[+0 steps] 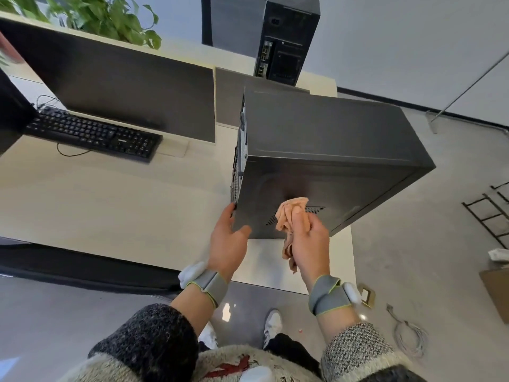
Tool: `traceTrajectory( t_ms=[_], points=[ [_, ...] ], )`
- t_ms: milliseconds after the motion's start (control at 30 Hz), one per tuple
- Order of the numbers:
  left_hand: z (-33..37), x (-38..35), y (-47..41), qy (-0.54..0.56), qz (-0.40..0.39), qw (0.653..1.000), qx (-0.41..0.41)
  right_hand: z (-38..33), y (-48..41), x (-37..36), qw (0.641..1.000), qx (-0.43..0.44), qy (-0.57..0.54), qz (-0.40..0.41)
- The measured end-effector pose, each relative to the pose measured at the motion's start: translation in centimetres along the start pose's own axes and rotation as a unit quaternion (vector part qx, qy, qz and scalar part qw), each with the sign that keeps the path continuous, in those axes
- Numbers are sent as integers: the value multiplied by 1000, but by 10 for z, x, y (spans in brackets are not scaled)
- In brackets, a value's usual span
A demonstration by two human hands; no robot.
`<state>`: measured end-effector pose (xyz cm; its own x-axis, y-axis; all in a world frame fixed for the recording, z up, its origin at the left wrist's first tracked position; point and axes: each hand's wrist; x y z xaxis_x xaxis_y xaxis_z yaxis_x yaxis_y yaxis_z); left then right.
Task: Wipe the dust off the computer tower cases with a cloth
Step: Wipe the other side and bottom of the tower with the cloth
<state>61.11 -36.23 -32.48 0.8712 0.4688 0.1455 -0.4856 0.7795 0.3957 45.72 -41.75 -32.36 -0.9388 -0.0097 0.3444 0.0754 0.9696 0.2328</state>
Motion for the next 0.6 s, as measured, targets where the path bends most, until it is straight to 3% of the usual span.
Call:
traceTrajectory(
  t_ms=[100,233,467,600],
  points=[
    [3,-12,-1,-4,30,999,-14,8,-12,8,1000,-25,8,-2],
    [4,-30,2,-23,61,998,-14,23,-24,22,992,-90,19,-87],
    [8,-56,2,-25,118,993,4,0,-30,49,998,12,-7,-65],
    [9,-72,1,-19,149,989,5,32,-39,53,988,-82,-22,-128]
  ],
)
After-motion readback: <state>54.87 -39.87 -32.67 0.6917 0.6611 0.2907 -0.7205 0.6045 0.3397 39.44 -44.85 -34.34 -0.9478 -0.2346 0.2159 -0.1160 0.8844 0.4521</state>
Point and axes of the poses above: each hand's wrist, its own y-axis away from the middle knuckle, its own x-axis out of the back of the hand, z = x × y, and after that the axes turned 2 degrees about z, right-handed
